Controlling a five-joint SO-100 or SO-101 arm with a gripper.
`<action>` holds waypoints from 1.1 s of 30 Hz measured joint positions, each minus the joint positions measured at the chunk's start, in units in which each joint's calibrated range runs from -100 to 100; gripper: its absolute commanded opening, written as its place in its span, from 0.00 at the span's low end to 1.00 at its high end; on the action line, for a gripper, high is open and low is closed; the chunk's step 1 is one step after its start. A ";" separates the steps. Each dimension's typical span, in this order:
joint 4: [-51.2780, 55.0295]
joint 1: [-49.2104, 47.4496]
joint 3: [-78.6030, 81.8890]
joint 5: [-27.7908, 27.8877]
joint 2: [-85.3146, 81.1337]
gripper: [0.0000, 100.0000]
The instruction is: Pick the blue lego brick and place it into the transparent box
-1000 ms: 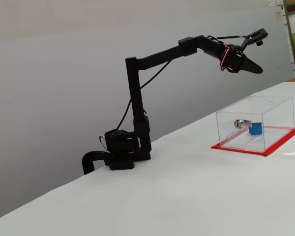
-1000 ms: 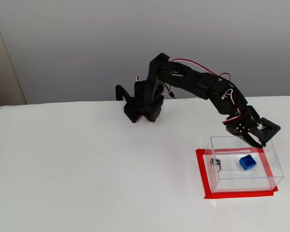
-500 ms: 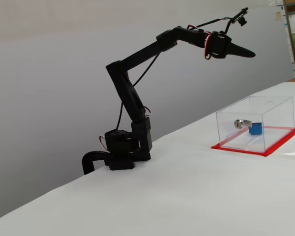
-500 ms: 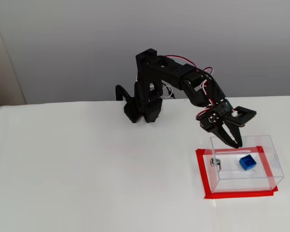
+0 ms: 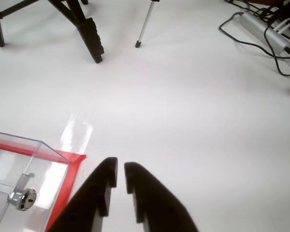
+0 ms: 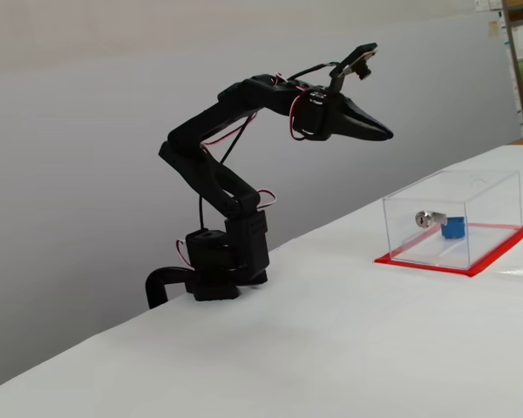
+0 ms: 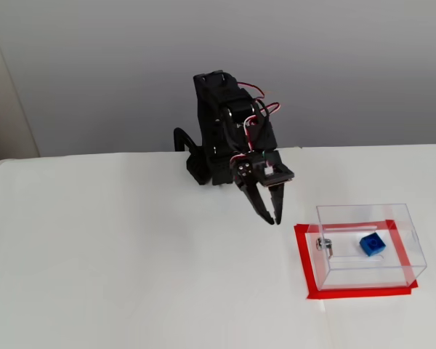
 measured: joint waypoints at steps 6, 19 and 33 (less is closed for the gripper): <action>0.00 5.88 13.06 0.10 -9.89 0.01; 0.00 14.85 32.48 -0.05 -28.92 0.01; 0.00 15.06 54.72 -0.34 -48.71 0.01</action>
